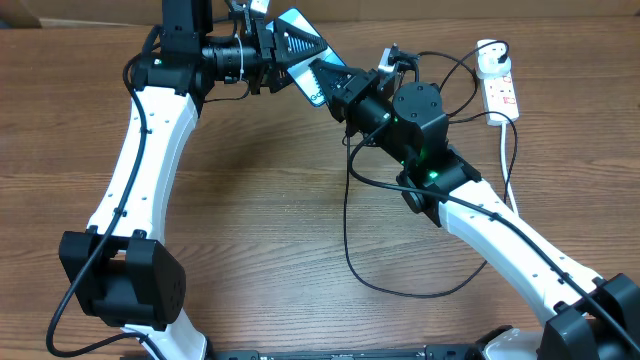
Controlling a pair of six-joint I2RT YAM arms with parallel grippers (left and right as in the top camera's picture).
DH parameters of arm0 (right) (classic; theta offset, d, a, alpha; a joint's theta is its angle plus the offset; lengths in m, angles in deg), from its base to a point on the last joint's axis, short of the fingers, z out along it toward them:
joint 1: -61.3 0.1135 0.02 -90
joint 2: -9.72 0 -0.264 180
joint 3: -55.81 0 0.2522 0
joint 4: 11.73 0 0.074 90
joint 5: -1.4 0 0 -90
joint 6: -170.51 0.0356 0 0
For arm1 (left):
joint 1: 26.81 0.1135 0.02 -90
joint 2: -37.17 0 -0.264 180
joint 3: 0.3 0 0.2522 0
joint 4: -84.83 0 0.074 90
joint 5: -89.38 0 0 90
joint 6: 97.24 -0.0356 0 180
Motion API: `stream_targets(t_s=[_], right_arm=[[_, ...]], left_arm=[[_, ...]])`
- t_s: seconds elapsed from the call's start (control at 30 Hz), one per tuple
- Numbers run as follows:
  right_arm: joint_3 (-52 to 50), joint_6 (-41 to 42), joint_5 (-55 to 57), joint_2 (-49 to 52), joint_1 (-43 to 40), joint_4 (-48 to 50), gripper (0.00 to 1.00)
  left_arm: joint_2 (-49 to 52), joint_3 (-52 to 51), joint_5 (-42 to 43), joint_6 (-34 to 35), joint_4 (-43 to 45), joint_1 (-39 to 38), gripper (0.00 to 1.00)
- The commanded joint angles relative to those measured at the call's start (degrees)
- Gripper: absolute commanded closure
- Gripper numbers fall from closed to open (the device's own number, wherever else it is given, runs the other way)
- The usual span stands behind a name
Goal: Plug charger to phone and switch on socket
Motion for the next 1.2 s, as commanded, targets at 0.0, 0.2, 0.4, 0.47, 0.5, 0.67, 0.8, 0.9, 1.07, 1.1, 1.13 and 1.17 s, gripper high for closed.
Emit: stream_targets(t_s=[0.0,0.2,0.4,0.47,0.5,0.67,0.8,0.9,1.07,1.1,1.13,1.17], right_arm=[[0.8,-0.5,-11.5,1.0,6.3,0.3,0.96],[0.8,-0.5,-11.5,1.2,8.0,0.2,0.96],[0.8,-0.5,-11.7,1.2,9.5,0.2,0.96],[0.8,-0.5,-11.7,1.2,9.6,0.2,0.96],[0.8,-0.5,-11.7,1.2,9.6,0.2,0.96],[0.8,-0.5,-11.9,1.2,9.6,0.2,0.96],[0.8,-0.7,-11.9,1.2,9.6,0.1,0.96],[0.8,-0.7,-11.9,1.2,9.6,0.0,0.96],[0.8,-0.9,-11.9,1.2,9.6,-0.6,0.96],[0.8,-0.9,-11.9,1.2,9.6,-1.0,0.96],[0.8,-0.9,-11.9,1.2,9.6,-1.4,0.96],[0.8,-0.9,-11.9,1.2,9.6,-1.8,0.96]], left_arm=[[-0.5,0.4,1.4,-0.5,1.6,-2.4,0.50],[-0.5,0.4,1.4,1.1,3.8,-2.6,0.55],[-0.5,0.4,1.4,3.2,6.2,-2.6,0.55],[-0.5,0.4,1.4,3.4,6.2,-2.6,0.57],[-0.5,0.4,1.4,3.4,6.2,-2.6,0.59],[-0.5,0.4,1.6,3.4,6.2,-2.6,0.77],[-0.5,0.4,1.7,3.4,6.1,-2.6,0.87],[-0.5,0.4,1.7,3.4,5.9,-2.6,0.92],[-0.5,0.4,1.6,3.4,6.0,-2.6,0.96],[-0.5,0.4,1.6,3.4,6.0,-2.6,0.96],[-0.5,0.4,1.5,3.4,6.0,-2.6,0.96],[-0.5,0.4,1.4,3.4,6.0,-2.6,0.96]])
